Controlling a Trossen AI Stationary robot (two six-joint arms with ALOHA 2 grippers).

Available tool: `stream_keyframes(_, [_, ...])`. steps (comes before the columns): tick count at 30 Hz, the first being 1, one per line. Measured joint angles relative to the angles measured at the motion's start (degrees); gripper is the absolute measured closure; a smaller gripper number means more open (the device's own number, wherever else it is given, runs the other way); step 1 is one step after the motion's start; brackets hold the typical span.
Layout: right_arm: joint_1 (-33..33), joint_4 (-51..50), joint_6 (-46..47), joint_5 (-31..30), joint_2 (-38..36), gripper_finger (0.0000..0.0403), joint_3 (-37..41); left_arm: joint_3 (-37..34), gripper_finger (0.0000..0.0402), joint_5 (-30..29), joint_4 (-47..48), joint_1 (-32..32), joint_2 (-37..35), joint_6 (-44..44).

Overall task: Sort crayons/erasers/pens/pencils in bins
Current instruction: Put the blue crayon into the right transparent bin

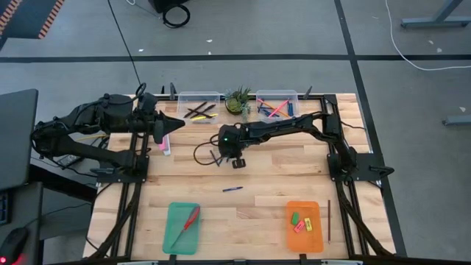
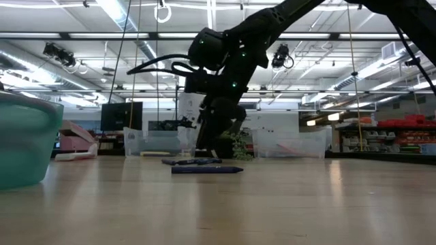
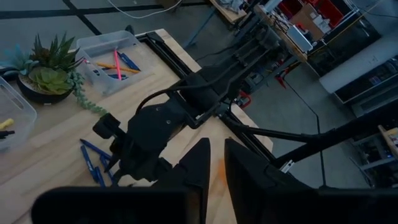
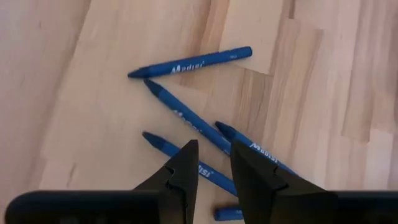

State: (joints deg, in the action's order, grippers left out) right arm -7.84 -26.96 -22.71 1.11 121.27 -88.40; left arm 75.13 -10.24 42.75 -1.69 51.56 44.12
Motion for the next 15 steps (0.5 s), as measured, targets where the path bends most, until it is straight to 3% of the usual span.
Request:
stream_keyframes(7, [0.07,-3.37,-11.17,7.39,0.0,0.0303,0.0,0.0,0.0351,0.0,-0.01,0.0,0.01,0.09])
stream_keyframes(15, [-1.69,-3.6,-19.72,10.1,0.0,0.0303,0.0,0.0,0.0352,0.0,-0.01,0.01,0.07,0.5])
